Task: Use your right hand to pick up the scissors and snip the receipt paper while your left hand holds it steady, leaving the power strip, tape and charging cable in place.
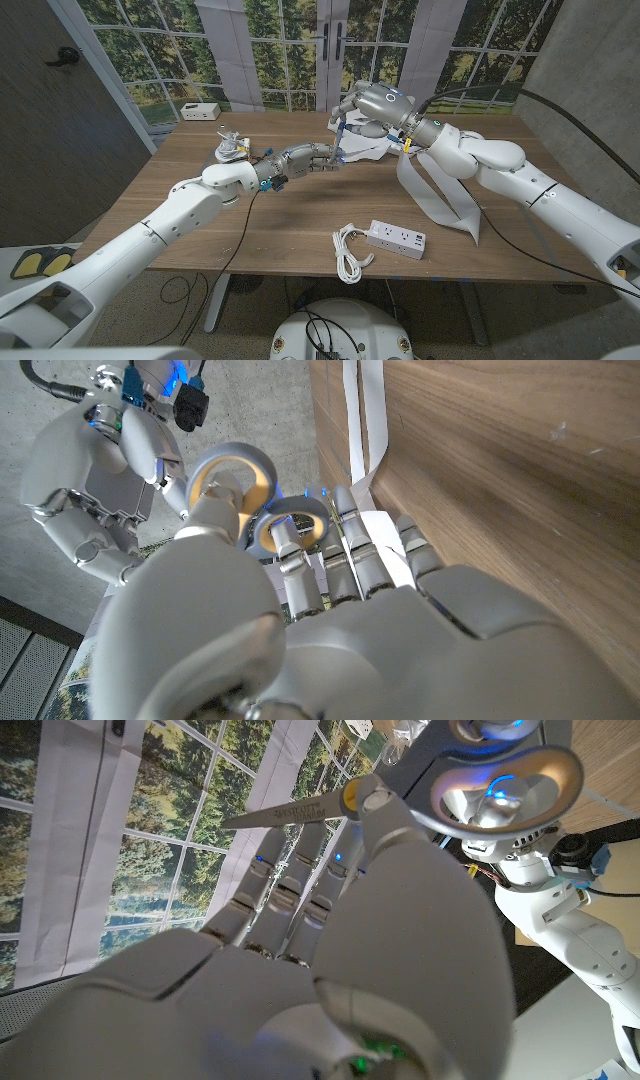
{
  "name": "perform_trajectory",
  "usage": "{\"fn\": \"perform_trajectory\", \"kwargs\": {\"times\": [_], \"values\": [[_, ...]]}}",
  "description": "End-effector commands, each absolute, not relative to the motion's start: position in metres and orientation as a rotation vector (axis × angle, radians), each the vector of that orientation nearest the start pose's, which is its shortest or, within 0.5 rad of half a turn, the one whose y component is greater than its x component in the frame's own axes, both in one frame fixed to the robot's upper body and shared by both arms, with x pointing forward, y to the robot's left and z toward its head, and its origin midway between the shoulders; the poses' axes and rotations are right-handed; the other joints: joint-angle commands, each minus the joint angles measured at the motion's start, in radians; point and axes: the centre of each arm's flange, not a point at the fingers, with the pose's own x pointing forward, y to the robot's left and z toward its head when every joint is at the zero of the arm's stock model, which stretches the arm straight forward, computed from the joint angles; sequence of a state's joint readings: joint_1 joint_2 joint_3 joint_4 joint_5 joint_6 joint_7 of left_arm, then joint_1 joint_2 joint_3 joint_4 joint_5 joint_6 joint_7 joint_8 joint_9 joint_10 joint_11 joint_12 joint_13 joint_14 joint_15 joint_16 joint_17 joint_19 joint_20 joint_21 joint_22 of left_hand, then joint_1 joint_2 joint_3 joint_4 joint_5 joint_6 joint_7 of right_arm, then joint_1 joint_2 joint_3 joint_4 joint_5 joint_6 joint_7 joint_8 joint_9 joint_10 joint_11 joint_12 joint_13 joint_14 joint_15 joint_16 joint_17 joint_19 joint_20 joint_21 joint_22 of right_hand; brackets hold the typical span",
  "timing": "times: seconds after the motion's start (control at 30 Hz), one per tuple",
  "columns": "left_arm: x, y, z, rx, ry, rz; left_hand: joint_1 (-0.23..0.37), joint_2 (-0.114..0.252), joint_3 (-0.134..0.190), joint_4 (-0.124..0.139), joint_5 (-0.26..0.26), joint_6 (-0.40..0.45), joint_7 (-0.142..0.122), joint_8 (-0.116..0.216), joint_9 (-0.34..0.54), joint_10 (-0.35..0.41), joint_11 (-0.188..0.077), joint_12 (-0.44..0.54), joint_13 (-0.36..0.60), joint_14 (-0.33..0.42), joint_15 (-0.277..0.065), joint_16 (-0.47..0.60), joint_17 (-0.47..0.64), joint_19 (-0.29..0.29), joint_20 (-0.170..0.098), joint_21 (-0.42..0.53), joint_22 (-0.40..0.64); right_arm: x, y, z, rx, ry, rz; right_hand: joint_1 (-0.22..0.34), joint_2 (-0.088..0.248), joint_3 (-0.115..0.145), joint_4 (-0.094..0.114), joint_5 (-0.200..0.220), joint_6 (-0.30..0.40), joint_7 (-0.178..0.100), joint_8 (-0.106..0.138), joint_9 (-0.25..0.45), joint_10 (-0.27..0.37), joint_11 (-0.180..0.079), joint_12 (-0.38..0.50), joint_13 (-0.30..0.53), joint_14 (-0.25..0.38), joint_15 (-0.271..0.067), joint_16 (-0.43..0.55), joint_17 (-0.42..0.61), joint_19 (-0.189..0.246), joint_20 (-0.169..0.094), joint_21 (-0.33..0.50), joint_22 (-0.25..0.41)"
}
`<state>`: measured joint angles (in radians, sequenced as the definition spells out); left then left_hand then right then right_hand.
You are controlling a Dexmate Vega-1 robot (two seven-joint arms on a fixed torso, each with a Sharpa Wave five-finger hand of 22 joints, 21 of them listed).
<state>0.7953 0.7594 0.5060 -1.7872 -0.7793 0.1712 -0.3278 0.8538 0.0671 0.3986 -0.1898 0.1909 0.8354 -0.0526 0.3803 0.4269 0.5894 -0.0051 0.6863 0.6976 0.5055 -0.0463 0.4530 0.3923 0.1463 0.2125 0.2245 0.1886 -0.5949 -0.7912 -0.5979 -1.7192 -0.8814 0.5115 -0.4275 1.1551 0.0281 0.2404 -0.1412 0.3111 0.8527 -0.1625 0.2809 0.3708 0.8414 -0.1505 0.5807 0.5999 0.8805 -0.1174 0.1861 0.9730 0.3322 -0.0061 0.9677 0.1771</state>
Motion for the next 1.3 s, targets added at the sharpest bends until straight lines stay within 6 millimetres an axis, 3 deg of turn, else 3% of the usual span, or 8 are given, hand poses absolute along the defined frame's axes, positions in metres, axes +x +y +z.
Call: {"fn": "perform_trajectory", "kwargs": {"times": [0.03, 0.4, 0.6, 1.3], "values": [[0.571, 0.173, 0.007, 0.220, -0.369, -0.816, 0.131, 0.117, 0.065, 0.050, 0.000, 0.018, 0.005, 0.016, 0.012, 0.123, -0.120, 0.010, 0.009, -0.003, -0.074, 0.000, 0.006, -0.001, 0.005, -0.001, 0.002, 0.502, -0.153, 0.099, -1.451, -1.698, 0.019, -0.108, 0.034, 0.024, 0.055, -0.018, -0.011, 0.002, -0.011, -0.005, -0.010, 0.006, -0.015, -0.019, -0.018, -0.108, -0.005, -0.030, 0.009, 0.015, -0.009, -0.001], [0.569, 0.178, 0.005, 0.193, -0.383, -0.799, 0.129, 0.110, 0.068, 0.048, 0.000, 0.012, 0.004, 0.027, 0.034, 0.124, -0.120, 0.017, 0.021, 0.001, -0.075, -0.002, 0.009, 0.000, 0.005, -0.001, 0.003, 0.499, -0.163, 0.100, -1.400, -1.719, -0.072, -0.145, 0.045, 0.019, 0.067, -0.036, 0.012, 0.007, -0.011, -0.018, 0.012, 0.007, -0.031, -0.051, -0.006, -0.110, 0.001, -0.067, 0.022, 0.012, -0.017, -0.002], [0.570, 0.180, 0.002, 0.119, -0.424, -0.793, 0.123, 0.109, 0.070, 0.052, 0.000, -0.003, -0.004, 0.032, 0.051, 0.116, -0.126, 0.019, 0.030, -0.010, -0.079, -0.009, 0.013, 0.000, 0.005, -0.001, 0.003, 0.502, -0.172, 0.099, -1.366, -1.677, -0.148, -0.226, 0.057, 0.005, 0.105, -0.053, 0.026, 0.018, -0.014, -0.033, 0.025, 0.020, -0.055, -0.085, 0.004, -0.108, 0.006, -0.101, 0.033, 0.017, -0.028, -0.003], [0.578, 0.174, -0.002, -0.097, -0.550, -0.815, 0.094, 0.110, 0.073, 0.069, -0.003, -0.023, -0.035, 0.052, 0.092, 0.100, -0.154, 0.025, 0.053, -0.040, -0.099, -0.033, 0.020, 0.005, 0.004, 0.001, 0.005, 0.506, -0.188, 0.098, -1.310, -1.557, -0.316, -0.288, 0.076, 0.009, 0.131, -0.064, 0.036, 0.036, -0.021, -0.051, 0.042, 0.030, -0.077, -0.120, 0.013, -0.103, 0.014, -0.123, 0.050, 0.017, -0.040, -0.003]]}}
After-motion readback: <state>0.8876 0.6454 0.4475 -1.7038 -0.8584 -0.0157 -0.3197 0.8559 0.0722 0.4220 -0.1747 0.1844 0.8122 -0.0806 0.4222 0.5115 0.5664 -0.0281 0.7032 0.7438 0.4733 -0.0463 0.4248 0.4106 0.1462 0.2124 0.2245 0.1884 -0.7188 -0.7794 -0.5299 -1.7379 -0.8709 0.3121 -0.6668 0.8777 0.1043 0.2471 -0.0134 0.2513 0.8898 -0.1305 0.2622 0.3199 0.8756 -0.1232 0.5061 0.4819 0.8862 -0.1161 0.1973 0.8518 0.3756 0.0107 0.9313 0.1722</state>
